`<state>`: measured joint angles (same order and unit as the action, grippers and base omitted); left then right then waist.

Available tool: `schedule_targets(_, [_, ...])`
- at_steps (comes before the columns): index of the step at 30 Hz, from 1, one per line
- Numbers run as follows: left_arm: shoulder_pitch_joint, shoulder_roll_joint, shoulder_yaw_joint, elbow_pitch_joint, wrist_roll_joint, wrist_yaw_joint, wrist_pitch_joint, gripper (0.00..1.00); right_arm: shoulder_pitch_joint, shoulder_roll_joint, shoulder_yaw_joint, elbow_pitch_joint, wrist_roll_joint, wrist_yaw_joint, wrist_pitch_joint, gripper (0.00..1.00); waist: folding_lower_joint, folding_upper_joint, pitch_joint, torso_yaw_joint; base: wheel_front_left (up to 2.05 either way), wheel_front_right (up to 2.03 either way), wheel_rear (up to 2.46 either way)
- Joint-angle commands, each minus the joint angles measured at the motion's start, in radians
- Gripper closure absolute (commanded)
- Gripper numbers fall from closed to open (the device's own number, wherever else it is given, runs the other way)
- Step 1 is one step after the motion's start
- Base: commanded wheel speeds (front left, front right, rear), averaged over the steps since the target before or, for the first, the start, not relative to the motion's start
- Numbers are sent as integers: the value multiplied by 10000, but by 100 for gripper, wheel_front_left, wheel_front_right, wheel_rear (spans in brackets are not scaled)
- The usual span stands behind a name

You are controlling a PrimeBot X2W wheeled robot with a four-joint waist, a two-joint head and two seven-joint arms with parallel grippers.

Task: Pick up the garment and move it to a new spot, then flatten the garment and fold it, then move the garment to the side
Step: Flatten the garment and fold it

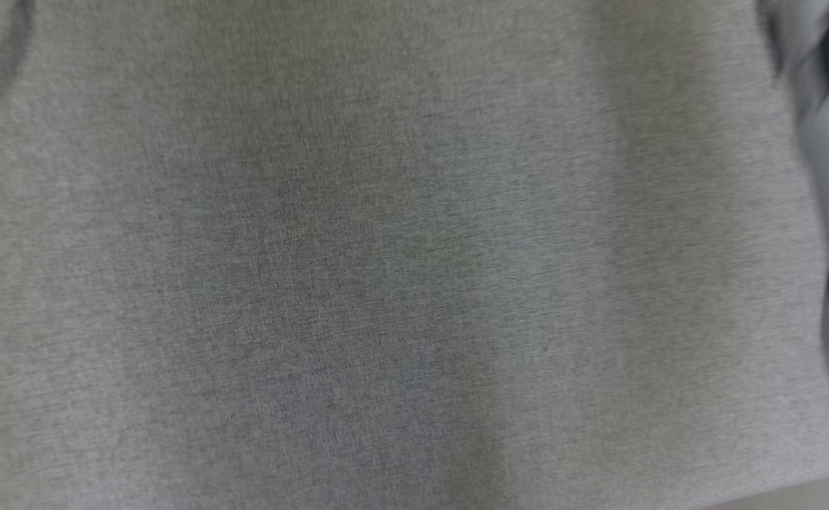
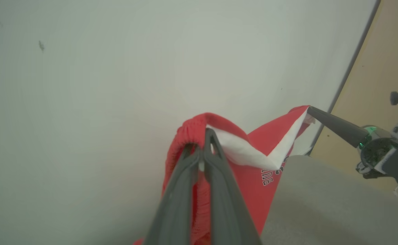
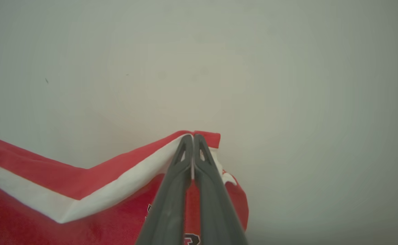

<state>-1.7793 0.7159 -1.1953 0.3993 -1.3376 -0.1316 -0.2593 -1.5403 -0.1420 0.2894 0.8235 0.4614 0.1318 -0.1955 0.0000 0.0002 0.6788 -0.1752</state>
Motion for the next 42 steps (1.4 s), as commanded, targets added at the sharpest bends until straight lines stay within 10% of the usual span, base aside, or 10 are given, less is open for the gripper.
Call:
schedule_targets(1, [254,92,130,-98,81,19,-67,100,289,-77,76,-87,141,-23,-79,100,0,-2,-438,-29,0,0,0])
schedule_targets(19, [11410,-935,4623,-2973,3324,19,-63,100,10442,-1647,-451,-5212,851,-23,53,100,0,-2,-3643,63,0,0,0])
schedule_targets(32, [16103,-2113,5583,-2779,5168,20,-64,100,16761,-140,-2381,-8341,-301,-23,1080,100,0,-2,-4923,644,0,0,0])
schedule_targets(42, [17170,-2416,5811,-2555,5676,23,-64,100,18679,476,-3344,-9344,-397,-28,1476,100,0,-2,-5508,982,0,0,0])
